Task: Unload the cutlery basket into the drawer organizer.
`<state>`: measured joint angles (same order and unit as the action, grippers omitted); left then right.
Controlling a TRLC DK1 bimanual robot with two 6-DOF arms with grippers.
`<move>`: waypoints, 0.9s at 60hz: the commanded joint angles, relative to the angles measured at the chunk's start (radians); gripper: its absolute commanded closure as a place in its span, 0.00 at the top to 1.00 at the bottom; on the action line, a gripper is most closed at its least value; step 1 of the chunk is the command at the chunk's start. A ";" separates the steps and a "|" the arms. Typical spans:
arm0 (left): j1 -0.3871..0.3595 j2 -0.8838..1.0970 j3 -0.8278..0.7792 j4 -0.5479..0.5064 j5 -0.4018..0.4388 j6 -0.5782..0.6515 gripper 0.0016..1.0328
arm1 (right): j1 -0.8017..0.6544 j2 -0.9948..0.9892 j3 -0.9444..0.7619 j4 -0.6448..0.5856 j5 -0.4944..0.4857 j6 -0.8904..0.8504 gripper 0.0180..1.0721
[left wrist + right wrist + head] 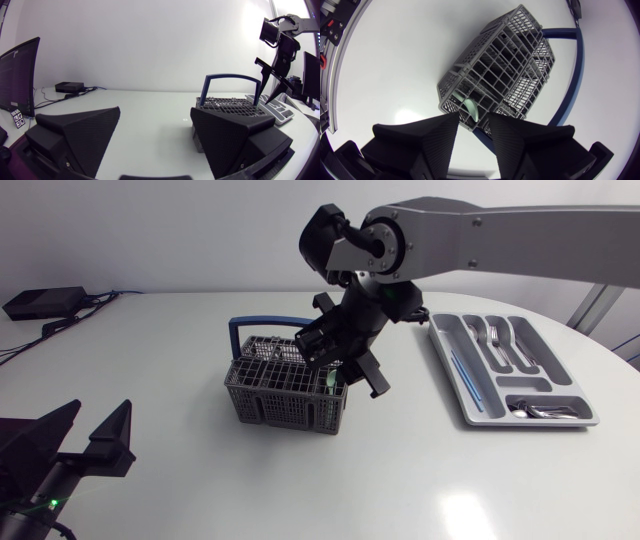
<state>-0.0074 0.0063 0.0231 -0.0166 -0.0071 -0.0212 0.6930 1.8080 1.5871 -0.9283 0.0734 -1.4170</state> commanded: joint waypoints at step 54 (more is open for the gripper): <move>0.007 -0.006 -0.023 0.017 0.007 0.021 0.96 | 0.016 0.148 0.177 -0.158 0.068 -0.091 0.25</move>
<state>-0.0074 0.0063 0.0231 -0.0166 -0.0071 -0.0212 0.7109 1.9244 1.7435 -1.0710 0.1329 -1.4746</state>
